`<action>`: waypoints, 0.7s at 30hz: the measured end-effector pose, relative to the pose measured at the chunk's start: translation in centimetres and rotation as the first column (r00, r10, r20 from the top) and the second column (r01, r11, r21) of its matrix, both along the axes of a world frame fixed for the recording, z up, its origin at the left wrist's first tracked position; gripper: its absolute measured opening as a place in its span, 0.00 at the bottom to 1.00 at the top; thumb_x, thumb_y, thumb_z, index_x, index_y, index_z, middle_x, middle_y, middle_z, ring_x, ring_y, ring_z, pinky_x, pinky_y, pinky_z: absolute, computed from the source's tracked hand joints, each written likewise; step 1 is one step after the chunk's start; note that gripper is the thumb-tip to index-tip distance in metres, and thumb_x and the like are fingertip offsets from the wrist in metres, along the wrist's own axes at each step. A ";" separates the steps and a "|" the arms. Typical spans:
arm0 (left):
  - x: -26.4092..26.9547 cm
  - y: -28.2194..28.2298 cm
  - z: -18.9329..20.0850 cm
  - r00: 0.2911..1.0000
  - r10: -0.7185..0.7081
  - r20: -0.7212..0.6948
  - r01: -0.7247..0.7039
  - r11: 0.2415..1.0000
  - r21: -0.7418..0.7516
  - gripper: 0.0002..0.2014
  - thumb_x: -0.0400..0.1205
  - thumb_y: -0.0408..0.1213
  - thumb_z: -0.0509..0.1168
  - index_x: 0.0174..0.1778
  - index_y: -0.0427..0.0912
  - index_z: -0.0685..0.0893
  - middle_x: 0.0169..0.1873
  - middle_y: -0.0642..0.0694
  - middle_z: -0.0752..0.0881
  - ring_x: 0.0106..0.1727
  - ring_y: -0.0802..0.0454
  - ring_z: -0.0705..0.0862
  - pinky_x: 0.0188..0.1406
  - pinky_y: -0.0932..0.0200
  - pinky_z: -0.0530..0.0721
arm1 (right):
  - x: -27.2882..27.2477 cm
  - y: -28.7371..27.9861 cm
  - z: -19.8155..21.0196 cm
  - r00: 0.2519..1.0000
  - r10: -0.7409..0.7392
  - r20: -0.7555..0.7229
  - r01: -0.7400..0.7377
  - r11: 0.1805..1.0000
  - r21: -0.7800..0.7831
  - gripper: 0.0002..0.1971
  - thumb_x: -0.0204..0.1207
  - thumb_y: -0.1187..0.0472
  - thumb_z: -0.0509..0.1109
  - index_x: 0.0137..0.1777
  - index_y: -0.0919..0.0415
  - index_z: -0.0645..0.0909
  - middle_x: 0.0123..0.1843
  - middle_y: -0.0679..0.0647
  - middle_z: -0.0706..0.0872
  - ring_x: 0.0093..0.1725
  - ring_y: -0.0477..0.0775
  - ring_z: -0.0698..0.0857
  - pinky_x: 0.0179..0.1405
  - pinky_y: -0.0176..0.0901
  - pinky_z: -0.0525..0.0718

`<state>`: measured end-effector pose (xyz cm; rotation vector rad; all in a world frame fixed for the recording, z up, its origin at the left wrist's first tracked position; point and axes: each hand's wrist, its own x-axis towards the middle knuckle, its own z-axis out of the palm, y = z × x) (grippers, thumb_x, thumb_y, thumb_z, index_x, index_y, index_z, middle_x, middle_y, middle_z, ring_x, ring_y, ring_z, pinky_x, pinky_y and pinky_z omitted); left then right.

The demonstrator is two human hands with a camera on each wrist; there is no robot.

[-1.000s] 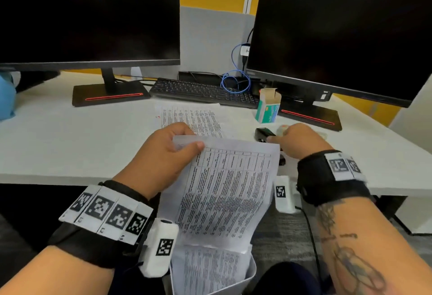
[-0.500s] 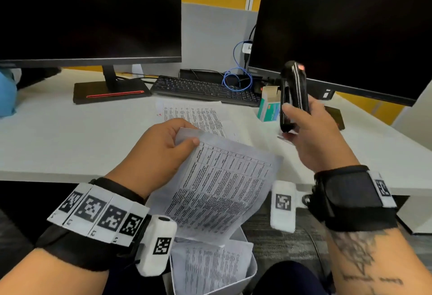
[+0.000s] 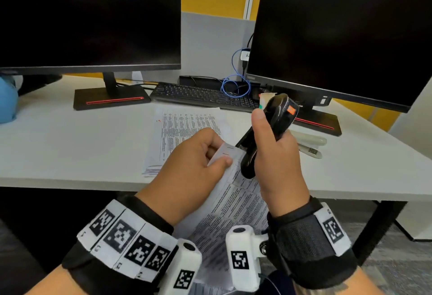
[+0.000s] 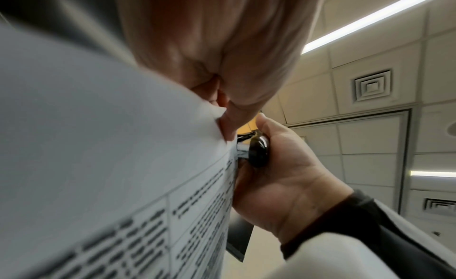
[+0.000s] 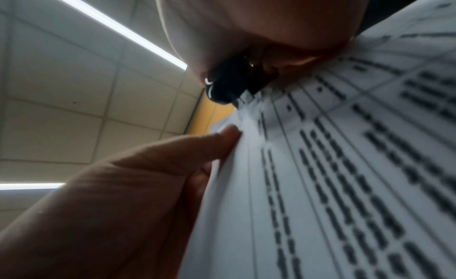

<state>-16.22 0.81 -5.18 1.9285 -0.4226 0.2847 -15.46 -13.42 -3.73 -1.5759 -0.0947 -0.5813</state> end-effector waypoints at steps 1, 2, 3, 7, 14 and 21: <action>-0.1 -0.2 0.1 1.000 -0.010 -0.005 0.010 1.000 -0.020 0.07 0.80 0.37 0.71 0.41 0.52 0.80 0.35 0.49 0.88 0.37 0.51 0.87 0.43 0.46 0.88 | -0.1 0.0 0.1 1.000 -0.013 0.016 0.013 1.000 -0.007 0.22 0.79 0.41 0.68 0.26 0.47 0.69 0.22 0.37 0.71 0.27 0.41 0.72 0.36 0.44 0.71; -0.3 -0.3 0.2 1.000 -0.023 -0.008 0.023 0.999 -0.044 0.07 0.80 0.36 0.71 0.41 0.52 0.80 0.35 0.48 0.88 0.38 0.48 0.88 0.44 0.42 0.88 | -0.2 0.0 0.1 0.999 -0.025 0.029 0.025 1.000 -0.011 0.22 0.80 0.43 0.67 0.27 0.48 0.68 0.21 0.38 0.70 0.27 0.41 0.71 0.36 0.44 0.71; -0.4 -0.4 0.3 0.999 -0.036 -0.009 0.035 0.997 -0.069 0.08 0.79 0.36 0.71 0.41 0.53 0.80 0.36 0.47 0.88 0.38 0.46 0.88 0.45 0.39 0.87 | -0.2 -0.1 0.2 0.999 -0.035 0.039 0.035 0.999 -0.009 0.22 0.80 0.43 0.67 0.27 0.48 0.67 0.21 0.38 0.70 0.26 0.41 0.71 0.35 0.44 0.71; -0.8 -0.9 0.3 0.997 -0.069 -0.020 0.065 0.988 -0.138 0.08 0.77 0.38 0.72 0.42 0.55 0.79 0.37 0.47 0.89 0.39 0.43 0.88 0.45 0.34 0.87 | -0.1 -0.3 0.2 0.996 -0.059 0.066 0.059 0.998 0.007 0.20 0.80 0.45 0.69 0.31 0.53 0.69 0.22 0.39 0.70 0.26 0.41 0.71 0.33 0.39 0.72; -1.3 -1.6 -0.4 0.995 -0.095 -0.030 0.093 0.994 -0.061 0.12 0.74 0.38 0.76 0.43 0.53 0.78 0.37 0.54 0.89 0.37 0.58 0.87 0.40 0.58 0.86 | 0.2 -0.7 0.2 0.991 -0.030 0.132 0.040 0.996 -0.075 0.23 0.76 0.49 0.74 0.27 0.52 0.66 0.22 0.40 0.68 0.25 0.42 0.69 0.27 0.31 0.71; -0.1 0.0 -0.7 0.984 -0.053 0.172 0.085 0.979 -0.185 0.16 0.74 0.23 0.72 0.34 0.52 0.86 0.43 0.55 0.89 0.46 0.55 0.88 0.51 0.56 0.85 | 0.1 -2.2 -0.1 0.970 -0.053 0.239 0.029 0.994 0.104 0.19 0.68 0.35 0.67 0.38 0.52 0.81 0.36 0.48 0.86 0.43 0.48 0.87 0.47 0.44 0.84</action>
